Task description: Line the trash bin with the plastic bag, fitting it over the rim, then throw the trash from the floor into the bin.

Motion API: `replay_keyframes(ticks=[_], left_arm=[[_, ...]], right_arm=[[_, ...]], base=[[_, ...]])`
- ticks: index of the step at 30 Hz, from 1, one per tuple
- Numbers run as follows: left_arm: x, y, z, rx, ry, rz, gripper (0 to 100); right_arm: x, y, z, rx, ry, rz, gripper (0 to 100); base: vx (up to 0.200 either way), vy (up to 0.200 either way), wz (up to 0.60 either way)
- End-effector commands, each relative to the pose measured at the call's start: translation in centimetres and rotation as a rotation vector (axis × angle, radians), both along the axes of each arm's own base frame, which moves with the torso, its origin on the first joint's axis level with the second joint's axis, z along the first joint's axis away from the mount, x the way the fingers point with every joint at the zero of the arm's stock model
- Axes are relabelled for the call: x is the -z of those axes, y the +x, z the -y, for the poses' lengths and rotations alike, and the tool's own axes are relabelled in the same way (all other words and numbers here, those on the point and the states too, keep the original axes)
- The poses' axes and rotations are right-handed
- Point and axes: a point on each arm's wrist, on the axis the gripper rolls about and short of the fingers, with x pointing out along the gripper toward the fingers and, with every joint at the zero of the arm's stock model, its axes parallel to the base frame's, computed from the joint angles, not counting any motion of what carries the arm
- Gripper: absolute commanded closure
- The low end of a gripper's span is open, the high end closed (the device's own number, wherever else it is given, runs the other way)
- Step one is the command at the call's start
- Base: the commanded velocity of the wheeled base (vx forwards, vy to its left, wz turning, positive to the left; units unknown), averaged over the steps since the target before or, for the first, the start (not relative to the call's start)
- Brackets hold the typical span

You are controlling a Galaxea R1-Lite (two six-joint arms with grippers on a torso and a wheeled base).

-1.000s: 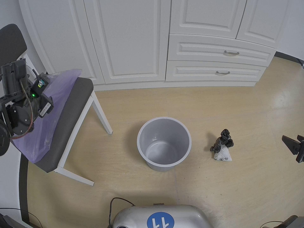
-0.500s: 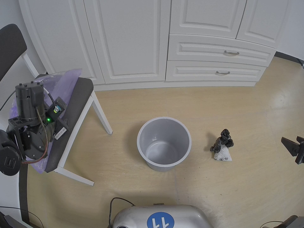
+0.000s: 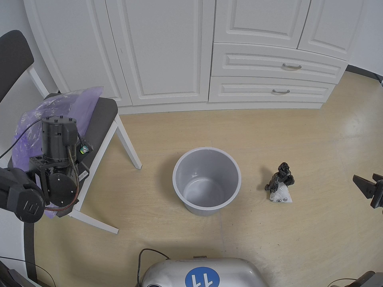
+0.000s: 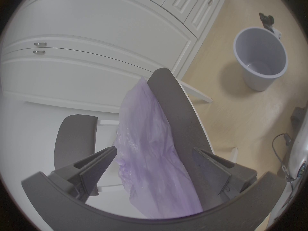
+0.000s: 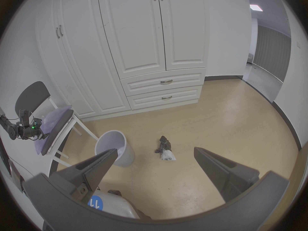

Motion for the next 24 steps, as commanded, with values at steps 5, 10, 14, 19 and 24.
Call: replay_keyframes(ticks=[5, 10, 14, 19, 24], left_arm=[[1.4, 1.5, 0.4, -0.053, 0.052, -0.044, 0], [2.0, 1.6, 0.2, -0.134, 0.109, -0.06, 0], [2.2, 1.7, 0.1, -0.171, 0.126, -0.065, 0], [2.2, 1.7, -0.2, -0.222, 0.149, -0.063, 0], [2.7, 1.6, -1.0, -0.251, 0.166, -0.085, 0]], right_arm=[[0.2, 0.2, 0.0, 0.002, 0.0, -0.012, 0], [0.4, 0.4, 0.1, 0.012, -0.001, -0.026, 0], [0.4, 0.4, 0.2, 0.019, -0.009, -0.031, 0], [0.5, 0.4, 0.3, 0.025, -0.012, -0.032, 0], [0.5, 0.4, 0.3, 0.025, -0.012, -0.032, 0]], base=[[0.0, 0.0, 0.0], [0.0, 0.0, 0.0], [0.0, 0.0, 0.0], [0.0, 0.0, 0.0], [0.0, 0.0, 0.0]])
